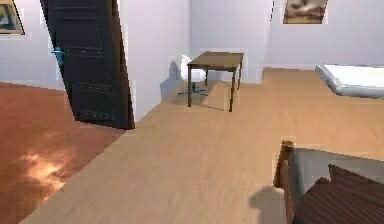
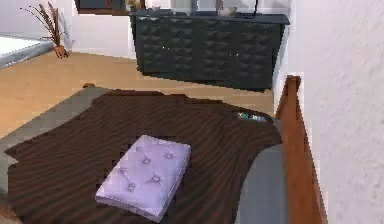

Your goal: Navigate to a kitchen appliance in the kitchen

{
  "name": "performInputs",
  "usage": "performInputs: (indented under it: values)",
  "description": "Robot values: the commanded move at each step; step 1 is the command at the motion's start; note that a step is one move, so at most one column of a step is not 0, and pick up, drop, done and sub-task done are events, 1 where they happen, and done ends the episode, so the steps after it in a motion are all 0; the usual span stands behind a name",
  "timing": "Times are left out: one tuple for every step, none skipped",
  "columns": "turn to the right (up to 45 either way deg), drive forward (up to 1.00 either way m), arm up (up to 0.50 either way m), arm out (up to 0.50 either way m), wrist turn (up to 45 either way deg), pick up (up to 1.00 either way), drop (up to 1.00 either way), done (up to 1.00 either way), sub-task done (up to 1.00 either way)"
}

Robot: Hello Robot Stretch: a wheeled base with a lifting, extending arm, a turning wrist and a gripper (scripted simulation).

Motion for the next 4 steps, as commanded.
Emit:
performInputs:
  values:
    - [-36.0, 0.00, 0.00, 0.00, 0.0, 0.00, 0.00, 0.00, 0.00]
    - [0.0, 0.40, 0.00, 0.00, 0.0, 0.00, 0.00, 0.00, 0.00]
    - [0.0, 1.00, 0.00, 0.00, 0.0, 0.00, 0.00, 0.00, 0.00]
    - [-12.0, 0.00, 0.00, 0.00, 0.0, 0.00, 0.00, 0.00, 0.00]
